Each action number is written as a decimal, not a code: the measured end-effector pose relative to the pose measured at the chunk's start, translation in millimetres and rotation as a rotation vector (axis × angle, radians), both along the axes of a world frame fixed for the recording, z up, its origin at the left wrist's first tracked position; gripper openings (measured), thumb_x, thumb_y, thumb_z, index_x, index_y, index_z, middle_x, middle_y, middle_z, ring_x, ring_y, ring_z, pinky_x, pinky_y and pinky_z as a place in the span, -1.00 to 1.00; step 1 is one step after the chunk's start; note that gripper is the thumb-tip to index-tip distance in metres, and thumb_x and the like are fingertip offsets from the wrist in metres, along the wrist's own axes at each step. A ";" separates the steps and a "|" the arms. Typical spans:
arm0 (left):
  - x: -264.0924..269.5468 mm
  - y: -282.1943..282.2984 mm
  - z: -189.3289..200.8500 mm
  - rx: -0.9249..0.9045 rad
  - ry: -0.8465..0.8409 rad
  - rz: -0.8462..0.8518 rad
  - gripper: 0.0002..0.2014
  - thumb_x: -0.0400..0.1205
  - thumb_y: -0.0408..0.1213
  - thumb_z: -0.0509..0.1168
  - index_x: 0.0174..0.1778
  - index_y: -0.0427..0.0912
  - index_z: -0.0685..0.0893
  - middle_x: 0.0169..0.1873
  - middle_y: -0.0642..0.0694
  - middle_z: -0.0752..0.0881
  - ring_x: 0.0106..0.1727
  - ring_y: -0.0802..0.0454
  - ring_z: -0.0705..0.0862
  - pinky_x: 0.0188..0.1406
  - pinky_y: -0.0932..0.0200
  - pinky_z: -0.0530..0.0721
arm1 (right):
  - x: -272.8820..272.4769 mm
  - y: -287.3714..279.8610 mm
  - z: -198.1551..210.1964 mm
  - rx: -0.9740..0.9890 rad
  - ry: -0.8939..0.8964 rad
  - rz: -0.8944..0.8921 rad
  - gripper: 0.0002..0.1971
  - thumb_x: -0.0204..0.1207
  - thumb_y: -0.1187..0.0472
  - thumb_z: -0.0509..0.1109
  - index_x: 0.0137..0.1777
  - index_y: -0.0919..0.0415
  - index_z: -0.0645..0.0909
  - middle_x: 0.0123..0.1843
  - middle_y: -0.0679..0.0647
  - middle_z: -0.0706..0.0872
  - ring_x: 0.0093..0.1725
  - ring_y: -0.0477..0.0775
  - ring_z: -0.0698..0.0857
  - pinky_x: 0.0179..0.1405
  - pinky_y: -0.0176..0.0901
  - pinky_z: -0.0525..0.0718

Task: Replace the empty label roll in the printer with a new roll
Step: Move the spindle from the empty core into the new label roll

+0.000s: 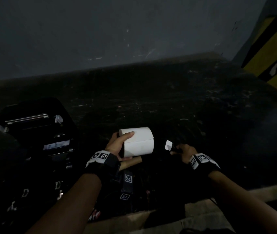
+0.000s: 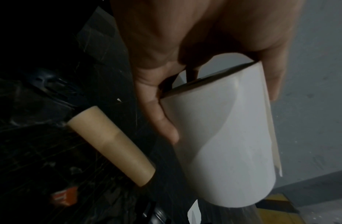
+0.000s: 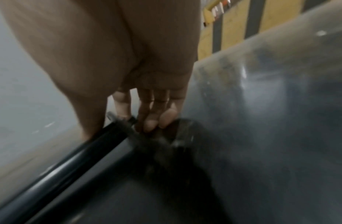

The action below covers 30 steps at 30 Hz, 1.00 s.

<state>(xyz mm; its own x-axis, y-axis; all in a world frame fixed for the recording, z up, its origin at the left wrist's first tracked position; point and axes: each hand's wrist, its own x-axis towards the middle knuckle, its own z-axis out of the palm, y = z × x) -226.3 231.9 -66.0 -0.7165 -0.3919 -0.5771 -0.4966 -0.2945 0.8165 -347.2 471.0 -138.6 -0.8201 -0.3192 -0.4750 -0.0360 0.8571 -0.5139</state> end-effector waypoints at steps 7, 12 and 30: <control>6.7 -4.1 1.7 0.011 0.024 0.004 -0.37 0.34 0.08 0.49 0.32 0.18 0.45 0.28 -0.09 0.60 0.14 -0.17 0.64 -0.39 -0.01 0.74 | 10.3 -3.2 -7.0 -0.023 0.023 -0.109 -0.66 0.53 0.00 0.36 0.16 0.21 0.67 0.17 0.22 0.74 0.20 0.23 0.68 -0.01 -0.22 0.51; 11.4 -7.2 5.2 0.025 0.049 -0.001 -0.38 0.39 0.04 0.47 0.36 0.18 0.42 0.29 -0.11 0.60 0.13 -0.18 0.65 -0.33 -0.02 0.73 | 8.0 0.0 -7.3 -0.124 0.022 -0.150 -0.79 0.48 0.02 0.42 0.00 0.11 0.72 -0.01 0.20 0.75 0.02 0.19 0.71 0.00 -0.10 0.60; 5.0 -45.2 58.0 0.224 0.292 0.053 -0.66 0.41 0.03 0.41 0.05 0.01 0.63 -0.11 -0.11 0.72 -0.09 -0.12 0.71 -0.29 -0.03 0.74 | 6.8 -41.1 134.3 -0.834 0.450 -0.438 -0.52 0.22 -0.20 0.46 0.03 0.10 0.74 -0.04 0.15 0.84 0.00 0.12 0.80 0.13 0.21 0.74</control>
